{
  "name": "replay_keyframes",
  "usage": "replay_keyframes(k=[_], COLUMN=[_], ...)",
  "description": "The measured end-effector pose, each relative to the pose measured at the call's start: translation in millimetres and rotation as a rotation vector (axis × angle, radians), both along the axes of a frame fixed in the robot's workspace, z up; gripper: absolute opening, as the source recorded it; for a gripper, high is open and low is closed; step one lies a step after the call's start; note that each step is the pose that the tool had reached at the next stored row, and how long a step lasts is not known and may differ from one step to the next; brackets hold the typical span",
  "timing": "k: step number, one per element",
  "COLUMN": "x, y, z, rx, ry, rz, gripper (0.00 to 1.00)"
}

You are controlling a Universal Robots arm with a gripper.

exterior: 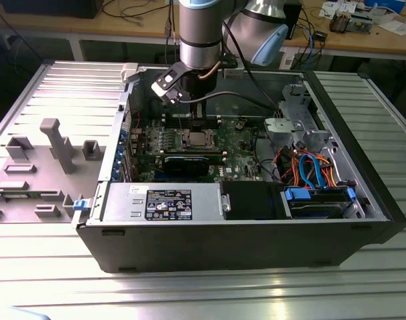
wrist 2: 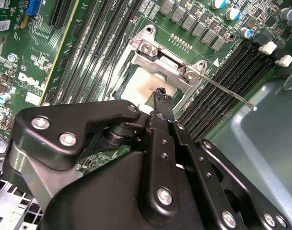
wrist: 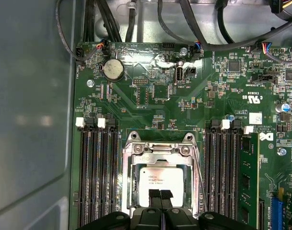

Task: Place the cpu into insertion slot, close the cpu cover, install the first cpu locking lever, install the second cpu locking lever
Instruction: 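Close the cpu cover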

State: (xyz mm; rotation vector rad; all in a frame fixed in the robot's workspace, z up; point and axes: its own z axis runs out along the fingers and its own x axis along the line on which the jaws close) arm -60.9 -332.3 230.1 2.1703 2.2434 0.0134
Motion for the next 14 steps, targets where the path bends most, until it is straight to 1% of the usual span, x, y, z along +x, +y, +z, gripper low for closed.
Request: replay_keyframes(k=[8,9,14], x=[-0.2,-1.9,-3.6], y=[0.0,0.0,0.0], z=[0.0,-0.1,-1.4], rx=[0.0,0.0002,0.0001], ry=[0.0,-0.0001,0.0002], rz=[0.0,0.0,0.0], gripper=[0.11,0.11,0.11])
